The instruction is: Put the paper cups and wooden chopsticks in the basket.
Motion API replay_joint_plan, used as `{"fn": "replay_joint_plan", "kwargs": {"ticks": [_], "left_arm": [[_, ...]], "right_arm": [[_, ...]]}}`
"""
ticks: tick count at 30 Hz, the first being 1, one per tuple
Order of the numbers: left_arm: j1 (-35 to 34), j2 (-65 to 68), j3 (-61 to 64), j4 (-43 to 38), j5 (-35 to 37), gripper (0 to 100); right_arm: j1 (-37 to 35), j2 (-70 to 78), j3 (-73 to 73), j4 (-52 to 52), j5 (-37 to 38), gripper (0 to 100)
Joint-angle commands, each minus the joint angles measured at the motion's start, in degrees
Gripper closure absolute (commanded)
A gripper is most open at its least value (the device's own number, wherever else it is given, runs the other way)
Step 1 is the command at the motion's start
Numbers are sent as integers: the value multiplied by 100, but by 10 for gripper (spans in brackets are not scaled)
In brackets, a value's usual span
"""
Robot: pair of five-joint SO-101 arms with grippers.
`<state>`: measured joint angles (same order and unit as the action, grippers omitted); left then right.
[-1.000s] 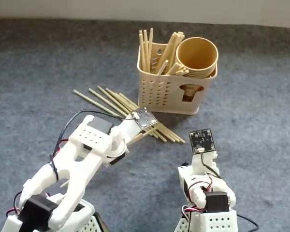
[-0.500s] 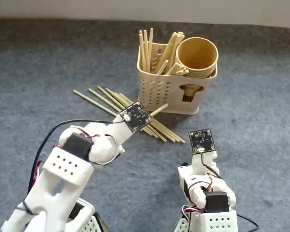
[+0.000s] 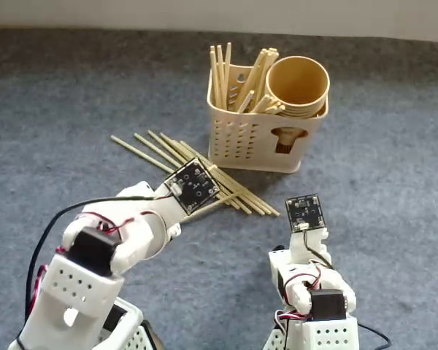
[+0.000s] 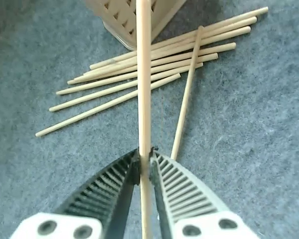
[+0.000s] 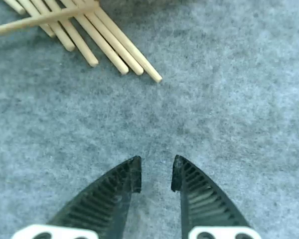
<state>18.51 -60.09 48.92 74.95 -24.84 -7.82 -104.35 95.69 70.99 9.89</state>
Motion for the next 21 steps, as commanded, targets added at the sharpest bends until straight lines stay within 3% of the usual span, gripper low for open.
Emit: {"fn": "replay_joint_plan", "kwargs": {"ticks": [1, 11, 17, 21], "left_arm": [[31, -611, -268, -9, 9, 995], [31, -1622, -295, -114, 9, 995], [31, -2053, -277, -1196, 18, 995], [31, -2141, -295, -2242, 484, 995]], "right_arm": [[-13, -57, 673, 31, 62, 879], [-13, -57, 673, 31, 62, 879], [-13, -57, 673, 31, 62, 879], [-13, -57, 673, 31, 62, 879]]}}
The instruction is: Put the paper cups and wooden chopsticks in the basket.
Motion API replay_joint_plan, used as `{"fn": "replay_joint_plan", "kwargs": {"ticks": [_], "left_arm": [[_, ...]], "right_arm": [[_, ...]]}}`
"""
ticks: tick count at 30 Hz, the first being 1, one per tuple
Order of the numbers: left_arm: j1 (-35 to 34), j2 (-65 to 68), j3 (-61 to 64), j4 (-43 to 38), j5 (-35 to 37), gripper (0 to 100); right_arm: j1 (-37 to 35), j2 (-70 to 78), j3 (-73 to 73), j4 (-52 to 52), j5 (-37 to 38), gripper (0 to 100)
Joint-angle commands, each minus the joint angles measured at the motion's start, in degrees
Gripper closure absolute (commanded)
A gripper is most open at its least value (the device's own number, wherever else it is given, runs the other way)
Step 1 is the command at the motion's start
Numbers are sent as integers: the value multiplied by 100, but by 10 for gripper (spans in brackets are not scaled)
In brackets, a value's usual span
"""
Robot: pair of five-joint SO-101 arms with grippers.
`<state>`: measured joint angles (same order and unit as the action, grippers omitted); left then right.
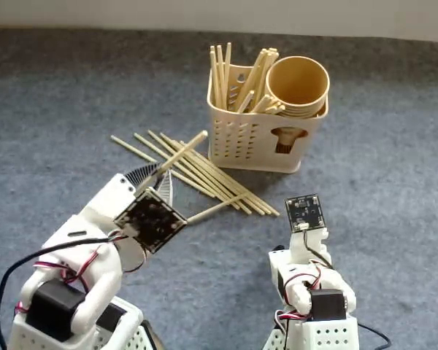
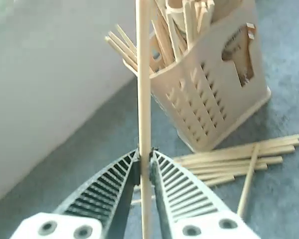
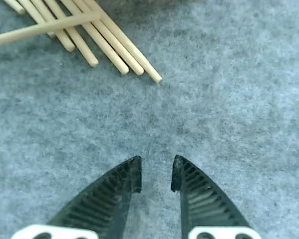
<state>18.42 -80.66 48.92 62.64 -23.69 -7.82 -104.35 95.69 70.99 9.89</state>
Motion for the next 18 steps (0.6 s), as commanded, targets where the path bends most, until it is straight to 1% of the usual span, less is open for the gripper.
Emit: {"fn": "replay_joint_plan", "kwargs": {"ticks": [1, 6, 8, 12, 15, 18], "left_arm": [[48, -75, -295, -1363, 440, 995], [48, -48, -259, -2866, 642, 994], [57, -48, -259, -3270, 756, 994], [409, 66, -251, -3947, 791, 994], [602, 514, -312, -4387, 809, 994], [637, 1138, -312, -5125, 818, 994]], "right_arm": [[-13, -57, 673, 31, 62, 879], [-13, -57, 673, 31, 62, 879], [-13, -57, 673, 31, 62, 879], [-13, -57, 673, 31, 62, 879], [-13, -57, 673, 31, 62, 879], [-13, -57, 673, 31, 62, 879]]}}
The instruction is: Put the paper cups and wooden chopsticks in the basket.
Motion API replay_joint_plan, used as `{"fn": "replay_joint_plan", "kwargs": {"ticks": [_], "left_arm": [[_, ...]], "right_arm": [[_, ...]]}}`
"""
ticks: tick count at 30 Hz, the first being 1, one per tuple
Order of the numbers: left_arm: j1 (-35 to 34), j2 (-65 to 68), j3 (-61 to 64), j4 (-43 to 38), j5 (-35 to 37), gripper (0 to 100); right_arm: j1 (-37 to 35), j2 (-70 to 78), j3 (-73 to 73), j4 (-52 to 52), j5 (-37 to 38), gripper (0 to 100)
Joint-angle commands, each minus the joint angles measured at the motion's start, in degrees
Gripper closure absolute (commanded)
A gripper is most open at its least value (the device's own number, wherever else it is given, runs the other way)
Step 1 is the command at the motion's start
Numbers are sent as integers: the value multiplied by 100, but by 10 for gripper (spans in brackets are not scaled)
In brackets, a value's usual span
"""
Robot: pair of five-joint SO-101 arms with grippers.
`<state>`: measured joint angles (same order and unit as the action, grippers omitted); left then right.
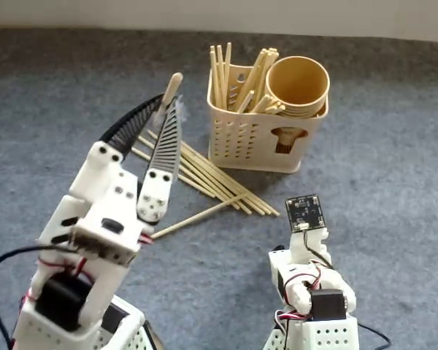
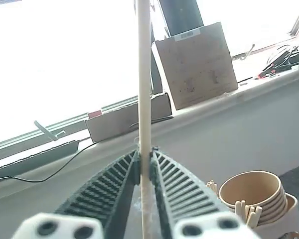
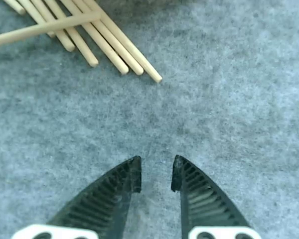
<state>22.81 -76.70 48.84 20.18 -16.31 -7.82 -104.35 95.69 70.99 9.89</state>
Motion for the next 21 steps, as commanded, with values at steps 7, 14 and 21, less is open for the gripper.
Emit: {"fn": "replay_joint_plan", "kwargs": {"ticks": [7, 14, 21], "left_arm": [[171, 2334, -1182, -1732, 527, 994], [154, 3591, -2097, -1723, 1486, 994], [145, 4215, -2299, -1749, 1785, 994]], "right_arm": [[-13, -57, 673, 31, 62, 879], [-13, -57, 673, 31, 62, 879], [-13, -57, 673, 31, 62, 879]]}}
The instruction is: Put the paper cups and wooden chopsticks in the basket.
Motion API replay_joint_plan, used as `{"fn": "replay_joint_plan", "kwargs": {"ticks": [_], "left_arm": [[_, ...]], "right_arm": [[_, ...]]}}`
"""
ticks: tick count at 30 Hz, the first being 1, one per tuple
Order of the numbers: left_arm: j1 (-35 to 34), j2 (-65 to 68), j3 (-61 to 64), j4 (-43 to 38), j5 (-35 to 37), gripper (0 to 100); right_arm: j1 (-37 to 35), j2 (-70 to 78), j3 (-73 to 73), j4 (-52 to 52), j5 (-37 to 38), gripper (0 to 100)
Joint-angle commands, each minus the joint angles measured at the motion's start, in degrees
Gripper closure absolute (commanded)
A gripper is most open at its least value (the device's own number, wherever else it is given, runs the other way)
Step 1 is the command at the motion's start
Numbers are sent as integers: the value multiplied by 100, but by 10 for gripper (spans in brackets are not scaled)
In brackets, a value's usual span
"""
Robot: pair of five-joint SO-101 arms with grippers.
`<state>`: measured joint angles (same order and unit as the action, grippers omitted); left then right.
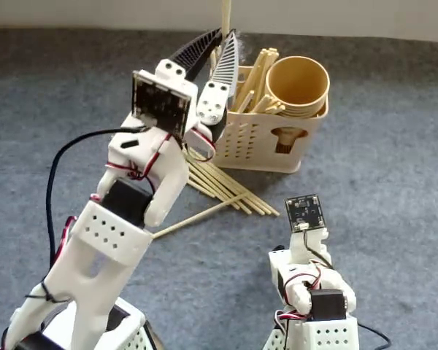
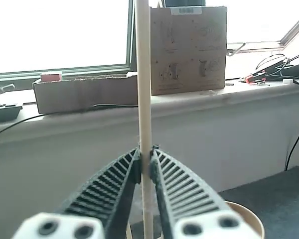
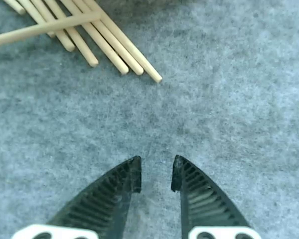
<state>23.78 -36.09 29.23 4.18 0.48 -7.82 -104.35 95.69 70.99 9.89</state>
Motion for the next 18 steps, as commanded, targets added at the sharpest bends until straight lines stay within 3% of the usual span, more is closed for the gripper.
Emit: {"fn": "replay_joint_plan", "kwargs": {"ticks": [1, 14, 18], "left_arm": [[48, 215, -338, -149, 105, 994], [-110, 1235, -303, -105, 88, 992], [-286, 1367, -338, 475, 114, 947]], "right_arm": [[-13, -57, 673, 31, 62, 879], [-13, -57, 673, 31, 62, 879], [-13, -57, 673, 31, 62, 879]]}}
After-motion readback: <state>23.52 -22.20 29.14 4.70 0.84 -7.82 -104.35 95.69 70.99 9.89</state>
